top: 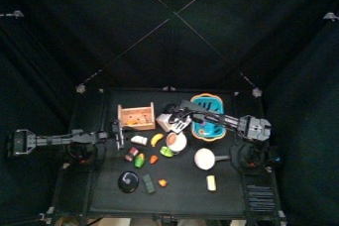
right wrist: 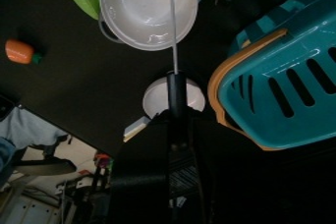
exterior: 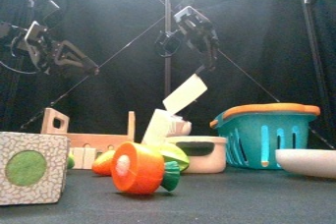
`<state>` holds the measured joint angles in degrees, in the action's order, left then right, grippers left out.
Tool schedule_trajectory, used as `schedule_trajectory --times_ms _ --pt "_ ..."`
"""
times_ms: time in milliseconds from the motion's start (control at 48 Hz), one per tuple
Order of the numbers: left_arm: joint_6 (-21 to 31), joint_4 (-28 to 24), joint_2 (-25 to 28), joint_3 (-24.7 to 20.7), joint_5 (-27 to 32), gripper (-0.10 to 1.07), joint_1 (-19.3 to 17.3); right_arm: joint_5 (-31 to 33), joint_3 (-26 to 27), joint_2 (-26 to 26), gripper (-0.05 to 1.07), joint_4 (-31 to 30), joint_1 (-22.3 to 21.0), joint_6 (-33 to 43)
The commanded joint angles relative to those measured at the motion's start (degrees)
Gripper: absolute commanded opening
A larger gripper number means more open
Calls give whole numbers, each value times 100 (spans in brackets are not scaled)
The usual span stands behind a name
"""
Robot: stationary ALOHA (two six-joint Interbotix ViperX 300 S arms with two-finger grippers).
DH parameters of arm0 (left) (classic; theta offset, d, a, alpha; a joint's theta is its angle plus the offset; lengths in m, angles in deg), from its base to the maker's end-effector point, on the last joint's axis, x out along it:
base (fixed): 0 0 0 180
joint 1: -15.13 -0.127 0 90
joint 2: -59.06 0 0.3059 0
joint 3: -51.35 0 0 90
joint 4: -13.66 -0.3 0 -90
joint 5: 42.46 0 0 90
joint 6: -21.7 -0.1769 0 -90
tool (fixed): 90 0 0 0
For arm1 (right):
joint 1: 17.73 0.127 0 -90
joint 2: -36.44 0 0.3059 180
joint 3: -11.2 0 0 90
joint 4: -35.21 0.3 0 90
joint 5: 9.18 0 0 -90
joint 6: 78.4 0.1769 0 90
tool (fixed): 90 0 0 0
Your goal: Place pairing knife back in holder
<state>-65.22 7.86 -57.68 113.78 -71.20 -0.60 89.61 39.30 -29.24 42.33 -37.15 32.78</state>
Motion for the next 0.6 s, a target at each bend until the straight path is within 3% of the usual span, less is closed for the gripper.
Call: schedule_trajectory --times_ms 0,583 --pt "-9 9 9 -62 -18 63 0 18 149 -123 43 18 0 -18" --pt "-18 9 9 -62 -18 63 9 62 149 -44 43 35 -9 -26"
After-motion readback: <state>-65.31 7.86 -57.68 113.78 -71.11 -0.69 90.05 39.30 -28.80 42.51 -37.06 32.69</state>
